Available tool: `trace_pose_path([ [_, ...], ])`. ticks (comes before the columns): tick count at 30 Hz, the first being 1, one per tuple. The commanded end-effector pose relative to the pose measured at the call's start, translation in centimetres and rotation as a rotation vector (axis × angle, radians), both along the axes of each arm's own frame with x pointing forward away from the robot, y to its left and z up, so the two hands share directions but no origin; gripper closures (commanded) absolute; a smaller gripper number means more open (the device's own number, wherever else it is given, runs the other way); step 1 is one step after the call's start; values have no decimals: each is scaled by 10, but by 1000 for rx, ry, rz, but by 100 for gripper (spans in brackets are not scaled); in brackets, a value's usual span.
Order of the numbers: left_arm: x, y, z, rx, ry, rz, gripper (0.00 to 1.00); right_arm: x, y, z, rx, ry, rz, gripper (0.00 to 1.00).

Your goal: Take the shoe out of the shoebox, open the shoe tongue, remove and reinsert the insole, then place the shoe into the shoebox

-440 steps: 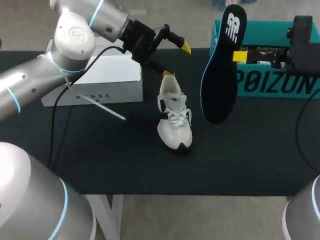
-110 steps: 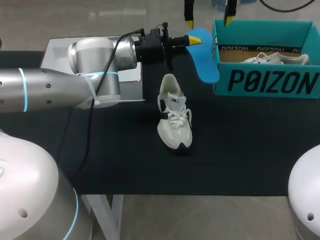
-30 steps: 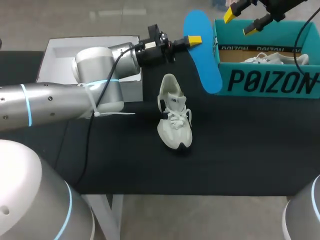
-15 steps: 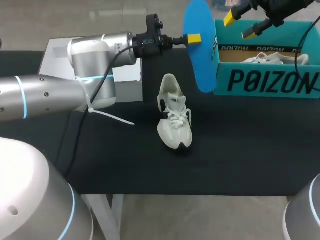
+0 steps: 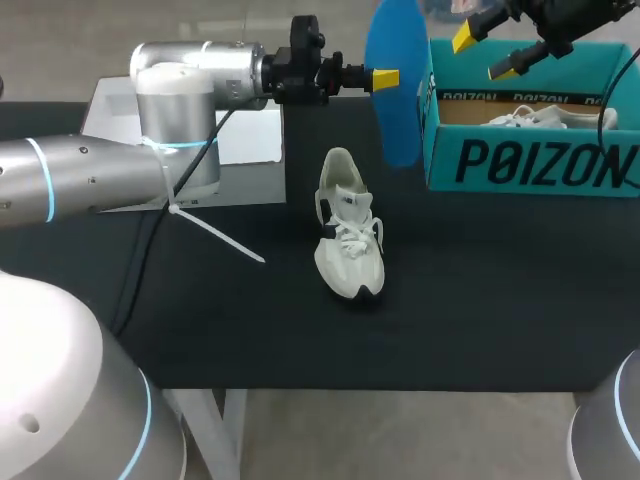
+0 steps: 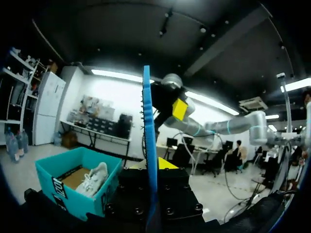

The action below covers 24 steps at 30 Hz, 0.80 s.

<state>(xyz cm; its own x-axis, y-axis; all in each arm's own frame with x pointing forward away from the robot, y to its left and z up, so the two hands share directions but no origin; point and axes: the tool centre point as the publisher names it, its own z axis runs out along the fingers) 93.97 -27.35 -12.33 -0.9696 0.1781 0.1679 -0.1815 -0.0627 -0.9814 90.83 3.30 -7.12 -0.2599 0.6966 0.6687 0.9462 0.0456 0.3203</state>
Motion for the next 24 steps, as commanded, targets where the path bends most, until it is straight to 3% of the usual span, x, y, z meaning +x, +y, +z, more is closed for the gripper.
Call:
trace_pose_path([
  [1, 4, 0, 1, 20, -257, -21, 100, -1, -3, -5, 69, 11, -2, 0],
  [3, 3, -1, 0, 18, -290, -31, 100, -2, -2, -4, 104, 23, -4, 0],
  [4, 2, -2, 3, -33, -358, -13, 100, -2, -2, -3, 123, 32, -7, 0],
  [5, 3, -2, 3, 27, -468, 10, 100, -2, -2, -3, 131, 37, -12, 0],
  [7, 3, -2, 3, 29, -611, 29, 100, -3, -2, -1, 161, 56, -25, 0],
  [12, 1, -3, 1, 39, -852, 61, 100, 0, -3, -1, 199, 125, -69, 0],
  [24, -2, 1, 5, -7, -1236, 147, 100, 4, -7, 8, 372, 256, -186, 0],
])
